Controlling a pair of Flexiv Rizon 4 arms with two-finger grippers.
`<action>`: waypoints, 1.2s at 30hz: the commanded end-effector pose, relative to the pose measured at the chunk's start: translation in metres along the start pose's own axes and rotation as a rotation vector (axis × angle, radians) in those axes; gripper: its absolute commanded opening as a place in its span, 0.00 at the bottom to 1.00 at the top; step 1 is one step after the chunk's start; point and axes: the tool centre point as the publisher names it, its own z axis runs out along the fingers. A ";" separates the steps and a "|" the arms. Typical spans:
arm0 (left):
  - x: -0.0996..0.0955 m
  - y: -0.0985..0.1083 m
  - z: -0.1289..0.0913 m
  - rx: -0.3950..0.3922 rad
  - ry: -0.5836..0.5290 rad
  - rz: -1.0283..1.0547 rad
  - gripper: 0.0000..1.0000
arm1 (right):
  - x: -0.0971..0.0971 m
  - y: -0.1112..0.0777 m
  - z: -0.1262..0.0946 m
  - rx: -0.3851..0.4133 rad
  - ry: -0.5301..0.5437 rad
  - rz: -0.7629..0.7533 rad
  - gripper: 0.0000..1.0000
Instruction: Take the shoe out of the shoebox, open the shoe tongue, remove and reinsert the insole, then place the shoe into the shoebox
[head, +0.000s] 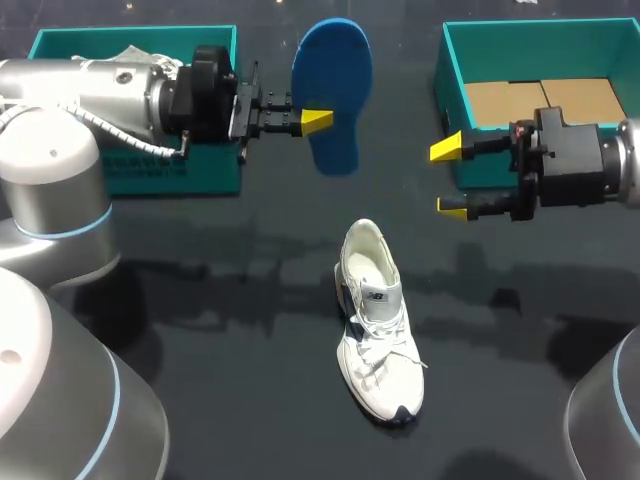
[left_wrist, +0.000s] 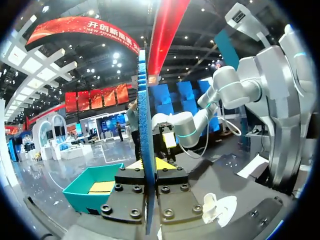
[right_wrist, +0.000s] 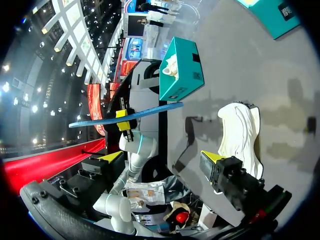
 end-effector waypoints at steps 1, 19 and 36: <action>-0.002 -0.001 -0.004 -0.011 0.059 0.161 0.00 | 0.000 0.000 0.001 -0.001 -0.003 0.001 1.00; 0.001 0.006 -0.006 -0.053 0.088 0.323 0.00 | 0.000 0.000 0.001 -0.001 -0.003 0.001 1.00; 0.022 0.009 -0.008 -0.120 0.000 0.845 0.00 | 0.000 0.000 0.001 -0.001 -0.003 0.001 1.00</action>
